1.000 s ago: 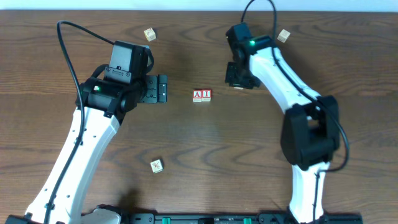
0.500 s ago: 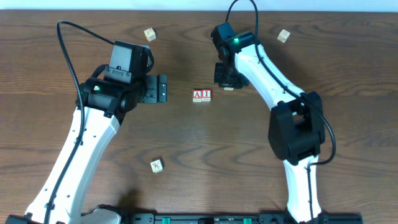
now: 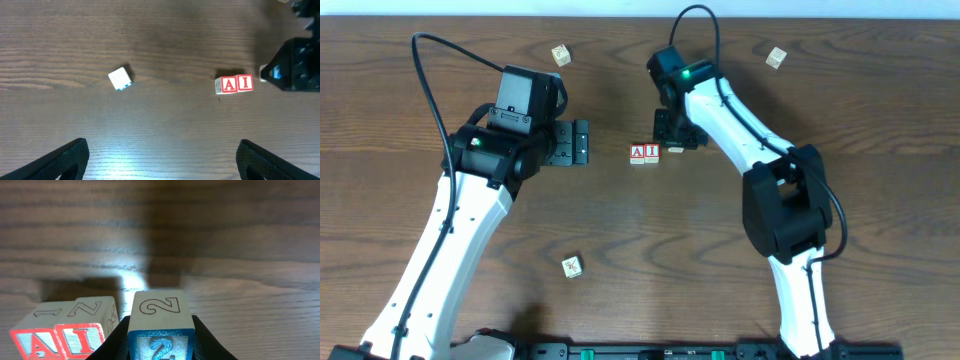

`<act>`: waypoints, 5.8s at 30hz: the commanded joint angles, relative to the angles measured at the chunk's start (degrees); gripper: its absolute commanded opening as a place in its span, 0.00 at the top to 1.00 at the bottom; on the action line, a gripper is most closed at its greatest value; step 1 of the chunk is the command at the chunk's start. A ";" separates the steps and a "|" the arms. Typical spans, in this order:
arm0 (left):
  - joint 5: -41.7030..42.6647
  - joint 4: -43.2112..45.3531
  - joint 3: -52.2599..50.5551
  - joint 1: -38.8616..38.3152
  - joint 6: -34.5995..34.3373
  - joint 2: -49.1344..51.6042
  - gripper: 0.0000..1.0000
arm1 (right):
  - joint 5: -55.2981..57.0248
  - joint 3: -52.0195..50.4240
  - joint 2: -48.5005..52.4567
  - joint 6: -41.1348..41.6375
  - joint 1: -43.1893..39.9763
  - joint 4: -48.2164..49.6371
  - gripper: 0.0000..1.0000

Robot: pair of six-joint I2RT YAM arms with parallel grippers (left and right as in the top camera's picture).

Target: Spell out Ai2

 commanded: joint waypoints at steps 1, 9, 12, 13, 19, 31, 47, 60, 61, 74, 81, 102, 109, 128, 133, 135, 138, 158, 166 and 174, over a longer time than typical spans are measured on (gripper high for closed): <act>-0.83 -0.02 0.96 0.04 0.83 -0.28 0.05 | -0.42 -2.27 0.96 1.01 0.72 0.79 0.84; -0.83 -0.02 0.96 0.04 0.83 -0.28 0.05 | -0.44 -4.24 0.96 1.33 0.72 2.12 0.83; -0.85 -0.02 0.96 0.04 0.83 -0.28 0.05 | -0.42 -4.24 0.96 1.33 0.72 2.29 0.78; -0.85 -0.02 0.96 0.04 0.85 -0.28 0.05 | -0.44 -4.24 0.96 1.33 0.72 2.34 0.71; -1.84 -0.02 0.96 0.04 0.85 -0.28 0.04 | -0.42 -4.24 0.96 1.31 0.72 2.40 0.61; -1.81 -0.04 0.96 0.02 0.83 -0.28 0.05 | -0.42 -4.22 0.63 1.33 0.72 1.70 0.64; -1.81 -0.04 0.96 0.04 0.90 -0.28 0.05 | -0.20 -3.98 -2.40 1.77 0.46 0.72 0.57; -1.79 -0.04 0.96 0.04 1.01 -0.28 0.05 | 1.66 -3.91 -9.64 2.03 0.20 0.07 0.57; -1.79 -0.04 0.96 0.04 0.98 -0.28 0.05 | 2.95 -3.91 -10.49 2.58 0.17 -0.81 0.57; -1.70 -0.55 0.96 0.04 0.98 -0.28 0.04 | 5.79 -12.59 -13.14 2.84 -3.91 -1.33 0.57; -1.75 -0.55 0.96 0.04 0.98 -0.28 0.05 | 3.85 -20.65 -13.16 2.21 -3.13 9.62 0.54; -1.84 -0.59 0.96 0.04 0.98 -0.28 0.05 | 2.84 -23.08 -13.11 1.95 -3.56 15.96 0.51; -1.84 -0.59 0.96 0.04 1.01 -0.28 0.05 | 2.82 -24.30 -13.11 1.92 -3.56 18.75 0.51; -1.86 -0.52 0.96 0.04 1.01 -0.28 0.05 | 3.91 -24.30 -13.11 1.07 -3.50 21.75 0.47; -1.86 -0.48 0.96 0.04 1.01 -0.28 0.05 | 3.85 -24.30 -13.11 1.11 -3.50 21.97 0.47; -1.86 -0.48 0.96 0.04 1.01 -0.28 0.05 | 3.85 -24.30 -13.11 1.11 -3.45 22.14 0.47; -1.86 -0.46 0.96 0.04 1.01 -0.28 0.05 | 3.63 -24.30 -13.11 1.11 -3.26 22.95 0.47; -1.86 -0.44 0.96 0.04 0.98 -0.28 0.05 | 0.44 -24.30 -13.11 3.45 -2.40 21.97 0.45; -1.86 -0.44 0.96 0.04 1.01 -0.28 0.05 | 0.09 -24.30 -13.11 3.45 -1.11 23.23 0.45; -1.90 -0.44 0.96 0.04 1.03 -0.28 0.05 | 6.03 -24.30 -13.11 3.19 -1.99 22.14 0.38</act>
